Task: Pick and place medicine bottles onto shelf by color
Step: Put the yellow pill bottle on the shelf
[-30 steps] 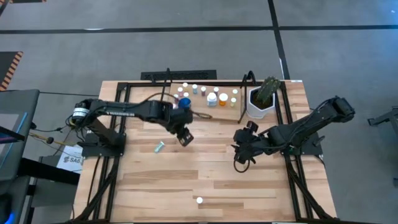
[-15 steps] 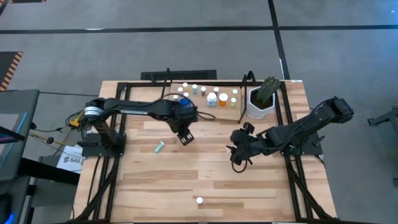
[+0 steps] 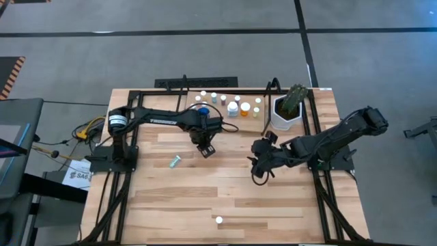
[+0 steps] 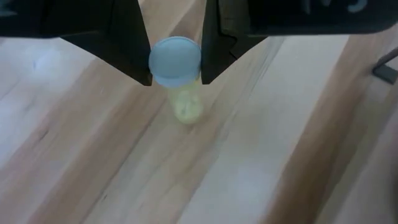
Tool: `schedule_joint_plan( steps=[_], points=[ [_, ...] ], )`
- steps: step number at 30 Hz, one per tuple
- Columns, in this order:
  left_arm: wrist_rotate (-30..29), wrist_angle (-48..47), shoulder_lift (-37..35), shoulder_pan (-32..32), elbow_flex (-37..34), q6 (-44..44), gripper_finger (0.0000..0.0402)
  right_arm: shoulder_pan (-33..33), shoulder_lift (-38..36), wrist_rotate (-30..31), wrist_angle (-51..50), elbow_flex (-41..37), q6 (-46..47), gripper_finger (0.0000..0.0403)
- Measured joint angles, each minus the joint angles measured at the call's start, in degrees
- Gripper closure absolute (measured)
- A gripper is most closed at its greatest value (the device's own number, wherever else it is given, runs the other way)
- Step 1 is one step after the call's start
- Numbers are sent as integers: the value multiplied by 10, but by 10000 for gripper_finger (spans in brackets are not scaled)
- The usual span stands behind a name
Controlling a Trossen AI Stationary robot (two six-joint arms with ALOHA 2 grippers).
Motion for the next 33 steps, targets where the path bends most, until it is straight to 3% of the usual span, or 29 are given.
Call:
schedule_joint_plan(
  steps=[13,25,28,33],
  points=[
    [-19,9,7,13,2,24,292,-36,0,-7,11,0,-14,143],
    [-38,4,6,14,0,39,206,-34,0,-10,10,0,-23,143],
    [-46,-28,-1,14,12,48,193,-34,0,-10,11,0,-26,143],
    [-113,-135,-2,5,65,53,188,-34,0,-10,13,0,-27,143]
  ],
)
